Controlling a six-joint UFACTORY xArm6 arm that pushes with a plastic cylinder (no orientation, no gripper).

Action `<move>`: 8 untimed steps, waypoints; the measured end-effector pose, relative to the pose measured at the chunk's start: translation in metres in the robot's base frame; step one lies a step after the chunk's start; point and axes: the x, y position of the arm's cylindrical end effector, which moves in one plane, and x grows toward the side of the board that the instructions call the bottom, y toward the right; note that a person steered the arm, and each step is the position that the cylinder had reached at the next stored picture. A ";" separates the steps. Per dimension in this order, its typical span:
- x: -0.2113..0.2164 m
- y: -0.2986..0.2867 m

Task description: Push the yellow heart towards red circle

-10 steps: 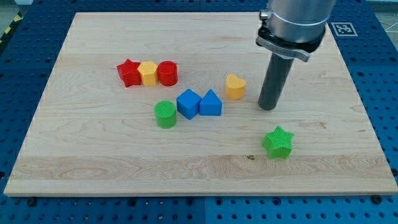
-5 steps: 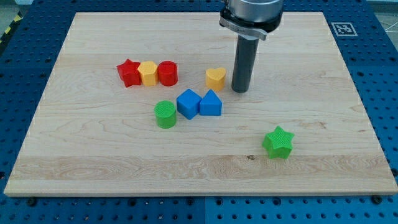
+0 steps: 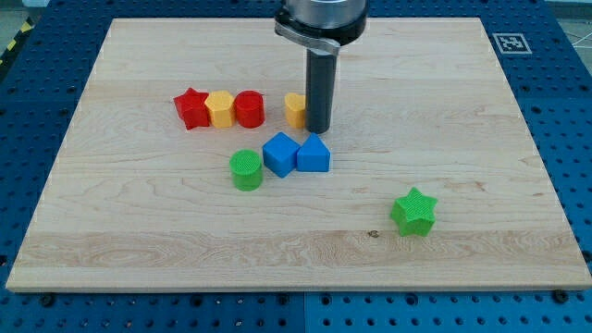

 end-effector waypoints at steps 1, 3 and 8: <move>0.000 -0.005; -0.002 0.022; -0.046 -0.019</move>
